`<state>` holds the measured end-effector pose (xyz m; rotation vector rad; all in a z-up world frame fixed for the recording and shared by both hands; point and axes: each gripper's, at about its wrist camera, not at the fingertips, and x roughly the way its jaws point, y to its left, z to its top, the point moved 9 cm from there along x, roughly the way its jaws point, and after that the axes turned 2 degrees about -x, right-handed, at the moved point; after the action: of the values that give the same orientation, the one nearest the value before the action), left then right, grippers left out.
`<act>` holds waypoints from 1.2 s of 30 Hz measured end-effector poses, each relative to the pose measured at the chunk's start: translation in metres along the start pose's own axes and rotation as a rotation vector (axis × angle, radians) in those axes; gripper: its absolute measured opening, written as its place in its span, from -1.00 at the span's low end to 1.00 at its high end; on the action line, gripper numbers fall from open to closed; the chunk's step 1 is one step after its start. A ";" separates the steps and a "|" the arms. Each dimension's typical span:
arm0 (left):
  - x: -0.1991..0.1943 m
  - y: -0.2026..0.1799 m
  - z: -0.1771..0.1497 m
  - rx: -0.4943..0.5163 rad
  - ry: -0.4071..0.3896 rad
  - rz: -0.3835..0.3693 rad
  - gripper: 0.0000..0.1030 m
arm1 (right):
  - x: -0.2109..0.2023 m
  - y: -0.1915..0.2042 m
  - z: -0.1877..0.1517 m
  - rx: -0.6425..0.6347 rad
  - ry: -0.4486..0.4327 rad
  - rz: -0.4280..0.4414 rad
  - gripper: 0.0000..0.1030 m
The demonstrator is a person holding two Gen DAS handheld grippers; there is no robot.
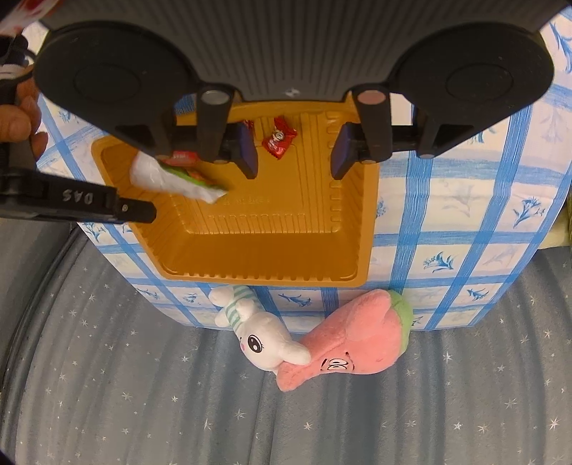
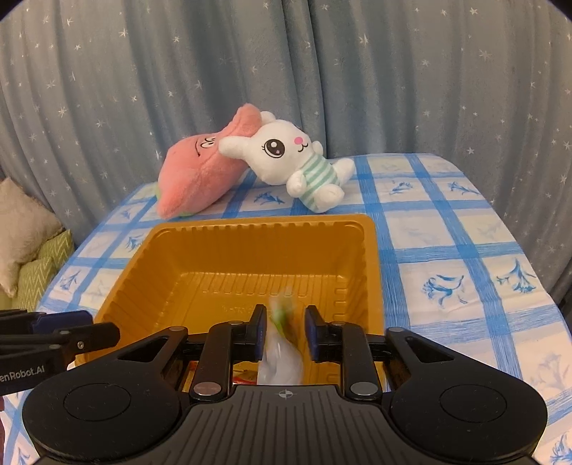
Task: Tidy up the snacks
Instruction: 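Withdraw both open tools from the tray back toward the remaining snacks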
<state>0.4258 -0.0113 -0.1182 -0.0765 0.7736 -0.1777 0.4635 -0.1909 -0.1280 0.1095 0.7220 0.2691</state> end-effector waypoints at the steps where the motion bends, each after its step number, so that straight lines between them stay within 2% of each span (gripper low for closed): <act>1: -0.003 0.000 -0.002 -0.005 -0.002 0.000 -0.17 | -0.004 -0.002 0.000 0.006 -0.010 -0.007 -0.04; 6: -0.028 -0.001 -0.015 -0.027 -0.014 0.005 -0.01 | -0.035 -0.007 -0.007 0.020 -0.025 -0.028 0.04; 13: -0.075 -0.010 -0.038 -0.055 -0.031 0.002 0.11 | -0.088 0.000 -0.043 0.030 0.007 -0.055 0.08; 16: -0.099 -0.013 -0.050 -0.062 -0.037 0.016 0.23 | -0.111 0.007 -0.057 0.025 0.018 -0.066 0.09; 23: -0.150 -0.016 -0.088 -0.091 -0.036 0.025 0.41 | -0.171 0.024 -0.094 0.063 0.014 -0.065 0.13; 27: -0.174 -0.015 -0.112 -0.108 -0.038 0.038 0.52 | -0.199 0.038 -0.117 0.040 0.025 -0.058 0.20; 32: -0.199 -0.015 -0.142 -0.084 -0.034 0.062 0.54 | -0.225 0.046 -0.147 0.040 0.033 -0.058 0.38; 36: -0.209 -0.015 -0.161 -0.074 -0.019 0.071 0.55 | -0.234 0.049 -0.168 0.061 0.053 -0.051 0.40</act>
<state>0.1643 0.0125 -0.0872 -0.1210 0.7630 -0.0810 0.1732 -0.2082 -0.0950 0.1417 0.7852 0.2017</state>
